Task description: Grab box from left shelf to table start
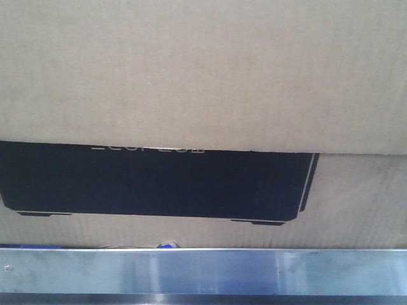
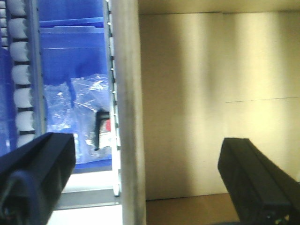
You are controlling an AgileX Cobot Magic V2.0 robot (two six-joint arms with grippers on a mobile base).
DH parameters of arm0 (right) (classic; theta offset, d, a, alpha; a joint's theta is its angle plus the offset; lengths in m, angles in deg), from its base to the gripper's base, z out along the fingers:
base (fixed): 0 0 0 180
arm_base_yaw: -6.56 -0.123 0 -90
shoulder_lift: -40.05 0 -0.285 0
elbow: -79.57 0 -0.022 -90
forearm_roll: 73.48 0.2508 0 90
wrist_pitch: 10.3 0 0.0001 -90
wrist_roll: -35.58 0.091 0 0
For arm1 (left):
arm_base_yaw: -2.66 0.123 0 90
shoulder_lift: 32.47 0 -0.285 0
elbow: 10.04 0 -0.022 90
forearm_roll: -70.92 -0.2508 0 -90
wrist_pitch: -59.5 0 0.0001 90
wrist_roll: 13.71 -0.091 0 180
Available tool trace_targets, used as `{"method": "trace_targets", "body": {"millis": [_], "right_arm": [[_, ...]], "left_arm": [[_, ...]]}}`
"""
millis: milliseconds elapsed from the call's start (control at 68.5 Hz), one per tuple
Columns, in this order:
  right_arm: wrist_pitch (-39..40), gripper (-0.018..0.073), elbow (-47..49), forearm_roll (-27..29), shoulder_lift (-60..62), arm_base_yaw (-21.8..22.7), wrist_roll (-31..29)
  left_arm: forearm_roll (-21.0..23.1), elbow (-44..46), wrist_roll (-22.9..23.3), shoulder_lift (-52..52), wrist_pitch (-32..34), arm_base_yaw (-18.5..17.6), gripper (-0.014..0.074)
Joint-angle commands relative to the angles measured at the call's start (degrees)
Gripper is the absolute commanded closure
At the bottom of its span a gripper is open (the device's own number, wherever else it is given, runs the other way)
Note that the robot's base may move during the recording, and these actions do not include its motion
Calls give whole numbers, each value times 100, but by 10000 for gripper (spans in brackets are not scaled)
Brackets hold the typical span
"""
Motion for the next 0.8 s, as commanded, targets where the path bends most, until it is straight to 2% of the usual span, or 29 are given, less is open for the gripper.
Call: {"method": "trace_targets", "body": {"millis": [0, 58, 117, 292, 380, 453, 613, 788], "right_arm": [[184, 498, 606, 33, 34, 37, 0], [-74, 477, 922, 33, -11, 37, 0], [-339, 421, 1207, 33, -98, 35, 0], [-931, 109, 1997, 40, -637, 30, 0], [-1216, -5, 2450, 95, -1007, 30, 0], [-1660, -34, 2874, 266, -1319, 30, 0], [-3065, -34, 3965, 666, -2257, 30, -90], [-3919, -34, 4998, 1384, -3207, 30, -1025]], "left_arm": [[-66, 188, 71, 132, 202, 6, 78], [-75, 188, 71, 132, 150, 6, 78], [-116, 188, 71, 132, 105, 6, 78], [-233, 188, 71, 132, 42, 6, 78], [-233, 188, 71, 132, 42, 6, 78], [-233, 188, 71, 132, 42, 6, 78], [-233, 188, 71, 132, 42, 6, 78], [-233, 188, 71, 132, 18, 6, 78]]}}
